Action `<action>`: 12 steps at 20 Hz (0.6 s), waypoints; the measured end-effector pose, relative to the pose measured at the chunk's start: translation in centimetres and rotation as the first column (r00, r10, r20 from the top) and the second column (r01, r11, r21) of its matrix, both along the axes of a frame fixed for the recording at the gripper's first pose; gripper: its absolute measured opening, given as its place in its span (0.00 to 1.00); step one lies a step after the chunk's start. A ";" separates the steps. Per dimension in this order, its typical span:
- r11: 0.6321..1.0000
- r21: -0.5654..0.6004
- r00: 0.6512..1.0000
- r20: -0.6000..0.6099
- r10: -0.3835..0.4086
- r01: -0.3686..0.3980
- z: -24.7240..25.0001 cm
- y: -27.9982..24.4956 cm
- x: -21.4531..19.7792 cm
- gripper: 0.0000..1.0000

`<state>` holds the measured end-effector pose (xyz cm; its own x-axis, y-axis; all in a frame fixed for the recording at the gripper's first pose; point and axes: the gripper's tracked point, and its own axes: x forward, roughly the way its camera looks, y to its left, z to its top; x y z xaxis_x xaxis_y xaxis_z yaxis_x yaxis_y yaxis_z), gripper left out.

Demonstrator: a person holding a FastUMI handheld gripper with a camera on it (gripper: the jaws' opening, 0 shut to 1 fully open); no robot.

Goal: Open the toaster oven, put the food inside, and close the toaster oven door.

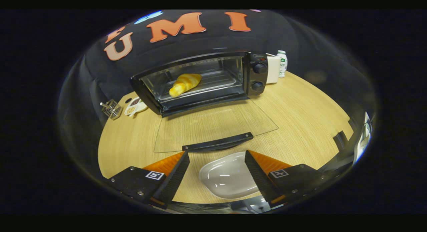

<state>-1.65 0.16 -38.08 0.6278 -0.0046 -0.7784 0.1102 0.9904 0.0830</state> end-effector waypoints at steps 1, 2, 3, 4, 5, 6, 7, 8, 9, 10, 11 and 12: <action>1.000 -0.014 1.000 -0.009 0.012 -0.012 -0.2 -0.5 0.3 0.99; 0.999 -0.024 1.000 -0.017 0.024 -0.024 -0.7 -0.5 0.3 0.99; 0.999 -0.033 0.999 -0.025 0.032 -0.033 -1.2 -0.6 0.3 0.99; 0.998 -0.042 0.999 -0.032 0.044 -0.045 -1.5 -0.6 0.4 0.99; 0.997 -0.058 0.998 -0.040 0.053 -0.056 -2.0 -0.9 0.4 0.99; 0.995 -0.071 0.997 -0.049 0.064 -0.067 -2.4 -1.0 0.5 0.99; 0.994 -0.078 0.996 -0.052 0.071 -0.075 -2.7 -1.0 0.7 0.99; 0.993 -0.078 0.996 -0.052 0.079 -0.083 -2.9 -0.8 1.0 0.99; 0.993 -0.075 0.995 -0.051 0.088 -0.092 -3.1 -0.6 1.1 1.00; 0.992 -0.077 0.994 -0.052 0.097 -0.101 -3.3 -0.5 1.4 0.99; 0.990 -0.086 0.993 -0.055 0.107 -0.111 -3.6 -0.3 1.5 0.99; 0.988 -0.102 0.992 -0.059 0.115 -0.120 -3.8 -0.4 1.6 0.99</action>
